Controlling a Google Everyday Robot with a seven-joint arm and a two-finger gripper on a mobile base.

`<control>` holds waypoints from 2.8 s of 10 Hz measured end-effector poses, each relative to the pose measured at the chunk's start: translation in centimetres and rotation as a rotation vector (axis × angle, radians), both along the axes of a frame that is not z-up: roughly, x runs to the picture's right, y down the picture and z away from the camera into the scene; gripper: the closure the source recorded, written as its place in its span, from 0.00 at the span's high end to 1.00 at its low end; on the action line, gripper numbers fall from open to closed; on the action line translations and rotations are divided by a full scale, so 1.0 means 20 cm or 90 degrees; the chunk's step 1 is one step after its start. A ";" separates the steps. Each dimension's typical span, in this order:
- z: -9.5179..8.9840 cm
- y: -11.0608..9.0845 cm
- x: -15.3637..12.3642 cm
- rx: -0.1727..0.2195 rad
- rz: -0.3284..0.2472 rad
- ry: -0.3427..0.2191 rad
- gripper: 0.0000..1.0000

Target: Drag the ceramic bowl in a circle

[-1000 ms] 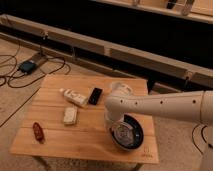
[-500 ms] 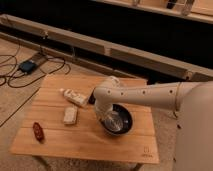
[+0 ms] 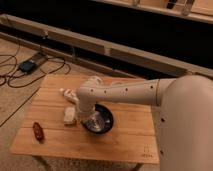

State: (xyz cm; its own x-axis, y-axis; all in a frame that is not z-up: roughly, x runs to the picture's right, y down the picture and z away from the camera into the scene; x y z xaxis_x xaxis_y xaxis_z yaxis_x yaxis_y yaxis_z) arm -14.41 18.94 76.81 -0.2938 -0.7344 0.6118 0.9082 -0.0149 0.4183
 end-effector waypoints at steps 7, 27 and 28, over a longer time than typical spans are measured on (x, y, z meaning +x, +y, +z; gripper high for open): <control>-0.31 0.23 0.13 -0.087 0.134 0.054 0.00; -0.01 -0.04 0.01 0.018 0.014 0.026 0.00; -0.04 0.00 -0.01 0.007 0.003 0.018 0.00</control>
State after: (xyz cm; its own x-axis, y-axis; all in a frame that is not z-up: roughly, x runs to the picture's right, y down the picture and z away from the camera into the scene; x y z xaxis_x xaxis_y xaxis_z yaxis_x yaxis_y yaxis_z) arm -14.67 18.93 75.91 -0.2732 -0.7423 0.6119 0.9195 -0.0146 0.3929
